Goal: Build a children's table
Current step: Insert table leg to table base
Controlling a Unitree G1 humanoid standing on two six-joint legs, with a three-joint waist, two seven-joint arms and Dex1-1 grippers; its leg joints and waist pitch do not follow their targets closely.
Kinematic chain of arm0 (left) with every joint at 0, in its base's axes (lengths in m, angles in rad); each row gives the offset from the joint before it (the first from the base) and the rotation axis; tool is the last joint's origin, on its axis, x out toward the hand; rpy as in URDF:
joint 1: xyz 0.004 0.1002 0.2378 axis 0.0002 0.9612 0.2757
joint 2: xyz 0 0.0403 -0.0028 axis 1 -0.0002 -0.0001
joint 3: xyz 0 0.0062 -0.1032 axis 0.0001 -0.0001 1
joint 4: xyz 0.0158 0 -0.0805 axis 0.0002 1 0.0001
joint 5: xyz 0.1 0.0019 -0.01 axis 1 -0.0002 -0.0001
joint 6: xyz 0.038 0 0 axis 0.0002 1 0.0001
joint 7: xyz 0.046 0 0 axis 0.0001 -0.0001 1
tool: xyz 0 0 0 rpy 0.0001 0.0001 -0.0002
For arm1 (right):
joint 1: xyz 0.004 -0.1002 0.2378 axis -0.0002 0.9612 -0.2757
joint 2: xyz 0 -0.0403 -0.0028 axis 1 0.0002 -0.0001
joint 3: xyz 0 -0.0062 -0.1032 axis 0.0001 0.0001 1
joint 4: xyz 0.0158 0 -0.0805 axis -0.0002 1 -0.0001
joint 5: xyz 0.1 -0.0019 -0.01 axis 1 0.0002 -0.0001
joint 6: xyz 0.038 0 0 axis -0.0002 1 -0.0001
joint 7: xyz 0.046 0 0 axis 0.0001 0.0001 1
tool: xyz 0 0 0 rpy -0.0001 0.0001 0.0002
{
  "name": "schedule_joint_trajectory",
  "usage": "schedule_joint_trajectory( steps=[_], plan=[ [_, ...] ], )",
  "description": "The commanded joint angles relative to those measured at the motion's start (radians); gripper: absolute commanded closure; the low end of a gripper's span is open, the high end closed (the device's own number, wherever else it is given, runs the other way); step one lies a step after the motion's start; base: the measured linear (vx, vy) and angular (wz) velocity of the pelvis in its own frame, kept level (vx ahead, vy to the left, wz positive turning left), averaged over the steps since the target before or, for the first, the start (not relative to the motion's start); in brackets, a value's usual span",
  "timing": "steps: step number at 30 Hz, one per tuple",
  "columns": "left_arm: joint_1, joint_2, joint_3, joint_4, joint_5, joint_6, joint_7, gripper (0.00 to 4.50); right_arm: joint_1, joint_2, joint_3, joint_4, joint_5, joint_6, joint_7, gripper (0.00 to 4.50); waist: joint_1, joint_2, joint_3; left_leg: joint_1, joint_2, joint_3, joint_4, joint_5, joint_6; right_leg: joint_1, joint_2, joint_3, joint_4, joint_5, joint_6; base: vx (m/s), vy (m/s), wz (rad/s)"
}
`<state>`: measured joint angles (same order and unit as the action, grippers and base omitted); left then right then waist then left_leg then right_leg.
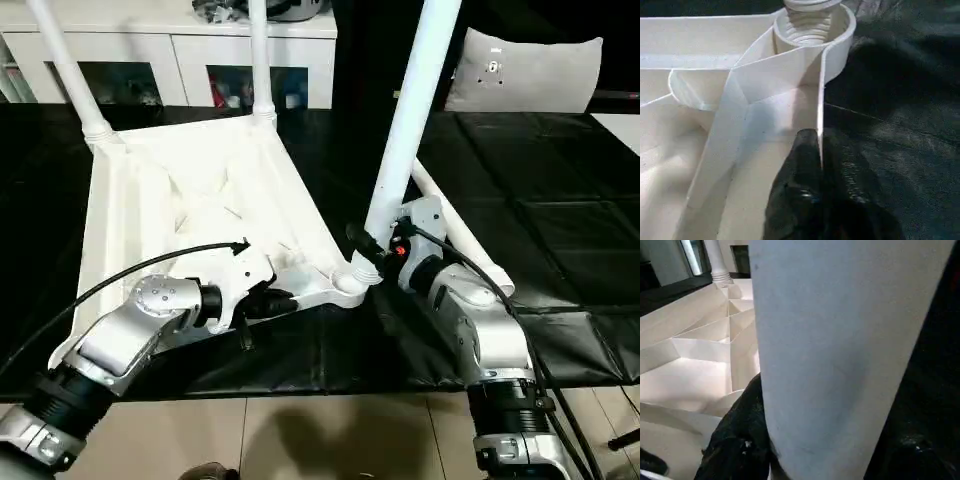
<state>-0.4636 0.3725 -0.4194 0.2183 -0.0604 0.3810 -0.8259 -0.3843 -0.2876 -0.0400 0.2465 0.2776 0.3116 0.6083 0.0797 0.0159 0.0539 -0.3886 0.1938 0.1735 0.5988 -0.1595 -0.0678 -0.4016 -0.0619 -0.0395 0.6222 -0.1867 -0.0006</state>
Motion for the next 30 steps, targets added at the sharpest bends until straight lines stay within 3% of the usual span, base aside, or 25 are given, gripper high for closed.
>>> schedule_joint_trajectory(
  steps=[1, 7, 16, 25, 28, 30],
  plan=[
    [-0.006, 0.029, 0.016, 0.01, 0.021, 0.0, 0.0, 4.5, 0.012, -0.004, -0.004, -0.018, 0.0, -0.002, -0.003, 2.61, -0.001, -0.001, -0.064, 0.021, 0.026, -0.012, -0.077, -0.304, -0.016, 0.037, -0.064, 0.035, -0.09, -0.316, -0.155, 0.0, 0.0, 0.0],
    [0.017, 0.123, 0.024, -0.007, 0.012, -0.077, -0.108, 4.5, 0.005, -0.009, 0.001, -0.004, -0.004, -0.008, 0.005, 2.61, -0.017, 0.0, -0.067, 0.017, 0.024, -0.011, -0.076, -0.274, -0.006, 0.041, -0.063, 0.035, -0.084, -0.259, -0.172, 0.0, 0.0, 0.0],
    [0.033, 0.213, 0.087, 0.0, -0.022, -0.127, -0.176, 4.5, 0.0, -0.001, 0.011, 0.005, -0.009, -0.016, 0.01, 2.61, -0.016, 0.005, -0.065, 0.023, 0.027, -0.01, -0.079, -0.293, -0.016, 0.036, -0.062, 0.036, -0.079, -0.245, -0.192, 0.0, 0.0, 0.0],
    [0.041, 0.223, 0.102, -0.017, -0.031, -0.141, -0.192, 4.5, 0.009, 0.007, 0.025, -0.004, -0.011, -0.016, 0.015, 2.61, -0.016, 0.006, -0.066, 0.023, 0.027, -0.009, -0.078, -0.279, -0.016, 0.038, -0.063, 0.038, -0.076, -0.215, -0.199, 0.0, 0.0, 0.0],
    [0.037, 0.195, 0.104, -0.048, -0.059, -0.085, -0.19, 3.95, 0.015, 0.011, 0.027, -0.007, -0.012, -0.019, 0.015, 2.61, -0.015, 0.007, -0.066, 0.024, 0.027, -0.009, -0.078, -0.285, -0.018, 0.037, -0.063, 0.038, -0.076, -0.217, -0.203, 0.0, 0.0, 0.0],
    [0.037, 0.19, 0.096, -0.06, -0.061, -0.07, -0.195, 3.95, 0.017, 0.012, 0.027, -0.005, -0.013, -0.021, 0.016, 2.61, -0.012, 0.006, -0.065, 0.025, 0.028, -0.009, -0.079, -0.288, -0.018, 0.038, -0.064, 0.038, -0.078, -0.227, -0.205, 0.0, 0.0, 0.0]
  ],
)
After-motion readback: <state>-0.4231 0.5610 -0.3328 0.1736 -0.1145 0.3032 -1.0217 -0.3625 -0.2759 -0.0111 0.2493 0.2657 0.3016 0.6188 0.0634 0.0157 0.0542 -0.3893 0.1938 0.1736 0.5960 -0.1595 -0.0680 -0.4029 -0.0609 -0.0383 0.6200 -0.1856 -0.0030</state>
